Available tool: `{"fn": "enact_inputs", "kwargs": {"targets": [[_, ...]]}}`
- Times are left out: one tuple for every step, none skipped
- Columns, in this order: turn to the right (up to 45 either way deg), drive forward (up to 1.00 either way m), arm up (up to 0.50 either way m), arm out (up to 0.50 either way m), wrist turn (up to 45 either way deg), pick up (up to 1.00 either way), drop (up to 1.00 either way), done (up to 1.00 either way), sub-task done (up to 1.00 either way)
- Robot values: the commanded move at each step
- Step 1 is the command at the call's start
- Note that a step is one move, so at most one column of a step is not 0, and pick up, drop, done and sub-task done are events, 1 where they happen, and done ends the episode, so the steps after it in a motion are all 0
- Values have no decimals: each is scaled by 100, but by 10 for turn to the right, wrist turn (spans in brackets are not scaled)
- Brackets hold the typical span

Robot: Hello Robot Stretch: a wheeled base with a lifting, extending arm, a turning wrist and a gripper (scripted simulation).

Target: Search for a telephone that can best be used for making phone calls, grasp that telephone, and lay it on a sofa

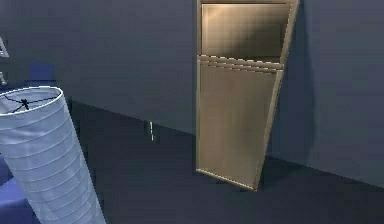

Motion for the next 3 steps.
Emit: {"fn": "enact_inputs", "kwargs": {"targets": [[-30,0,0,0,0,0,0,0,0],[0,100,0,0,0,0,0,0,0],[0,20,0,0,0,0,0,0,0]]}}
